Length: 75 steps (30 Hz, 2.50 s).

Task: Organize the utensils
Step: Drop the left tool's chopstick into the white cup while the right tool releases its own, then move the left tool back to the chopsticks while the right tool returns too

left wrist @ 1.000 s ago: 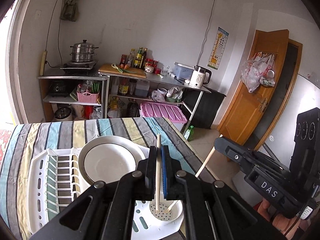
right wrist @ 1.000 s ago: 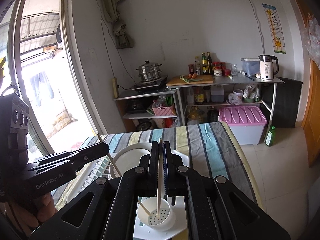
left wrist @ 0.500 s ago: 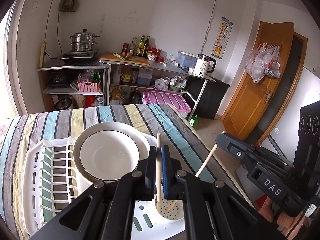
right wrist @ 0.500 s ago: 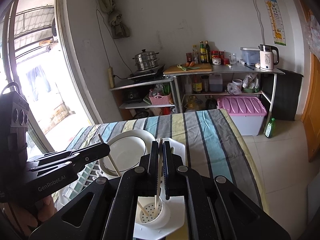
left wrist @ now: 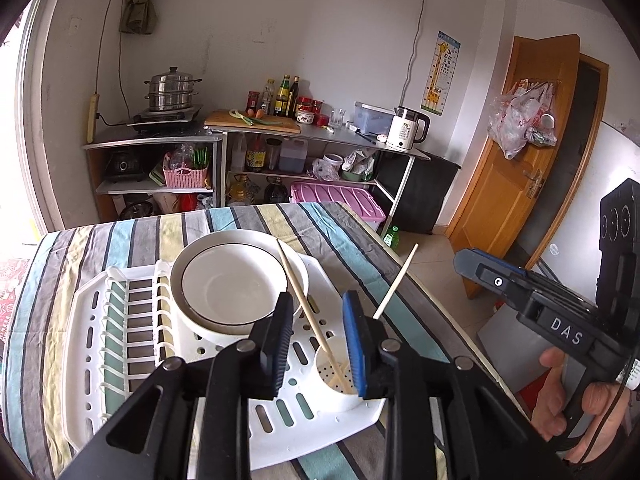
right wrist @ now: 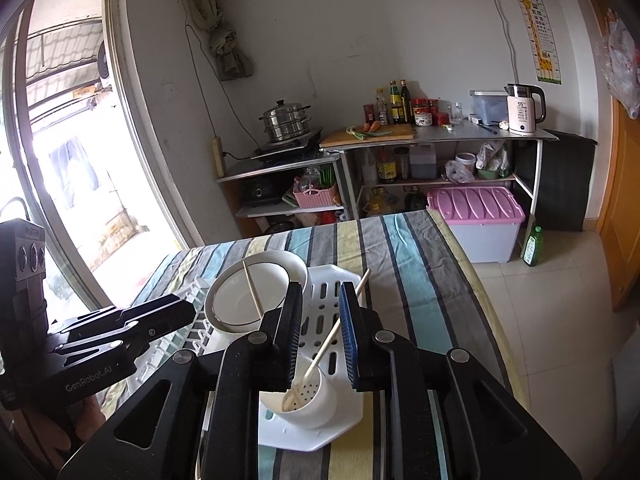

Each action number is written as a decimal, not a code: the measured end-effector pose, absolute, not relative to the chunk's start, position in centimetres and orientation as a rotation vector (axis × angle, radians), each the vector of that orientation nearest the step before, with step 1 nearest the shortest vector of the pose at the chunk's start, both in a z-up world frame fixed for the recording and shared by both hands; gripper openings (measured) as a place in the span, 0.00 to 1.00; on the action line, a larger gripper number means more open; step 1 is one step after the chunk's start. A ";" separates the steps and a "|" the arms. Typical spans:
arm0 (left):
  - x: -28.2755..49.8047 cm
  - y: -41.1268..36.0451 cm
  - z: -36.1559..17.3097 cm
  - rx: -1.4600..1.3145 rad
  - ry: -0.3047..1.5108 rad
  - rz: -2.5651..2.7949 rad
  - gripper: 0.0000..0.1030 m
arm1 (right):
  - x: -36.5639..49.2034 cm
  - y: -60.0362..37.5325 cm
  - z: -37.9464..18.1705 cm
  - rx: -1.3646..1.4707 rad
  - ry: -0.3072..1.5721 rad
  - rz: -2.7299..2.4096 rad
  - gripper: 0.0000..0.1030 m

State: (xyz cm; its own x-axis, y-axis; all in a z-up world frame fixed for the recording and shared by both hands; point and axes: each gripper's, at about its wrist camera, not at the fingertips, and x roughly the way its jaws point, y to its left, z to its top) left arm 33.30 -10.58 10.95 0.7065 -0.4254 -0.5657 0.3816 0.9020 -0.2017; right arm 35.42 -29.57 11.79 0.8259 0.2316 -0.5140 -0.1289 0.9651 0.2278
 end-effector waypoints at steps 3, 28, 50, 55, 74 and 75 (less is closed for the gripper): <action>31.3 -9.5 10.8 -0.078 0.632 -0.440 0.26 | 33.7 -29.5 12.0 0.191 0.563 0.198 0.19; 15.4 -2.6 5.1 -0.033 0.647 -0.369 0.27 | 18.4 -27.6 6.7 0.206 0.631 0.287 0.20; 18.1 -2.9 -0.1 0.021 0.822 -0.358 0.27 | 19.4 -26.7 0.1 0.248 0.849 0.264 0.20; 19.9 -3.7 -0.7 0.056 0.866 -0.371 0.27 | 20.6 -26.0 -1.3 0.238 0.911 0.257 0.20; 24.6 -6.4 -3.3 0.204 1.006 -0.335 0.26 | 23.3 -23.2 -3.5 0.136 1.017 0.172 0.17; 24.7 -6.7 -3.3 0.225 1.004 -0.334 0.25 | 23.3 -23.0 -3.5 0.120 1.020 0.164 0.16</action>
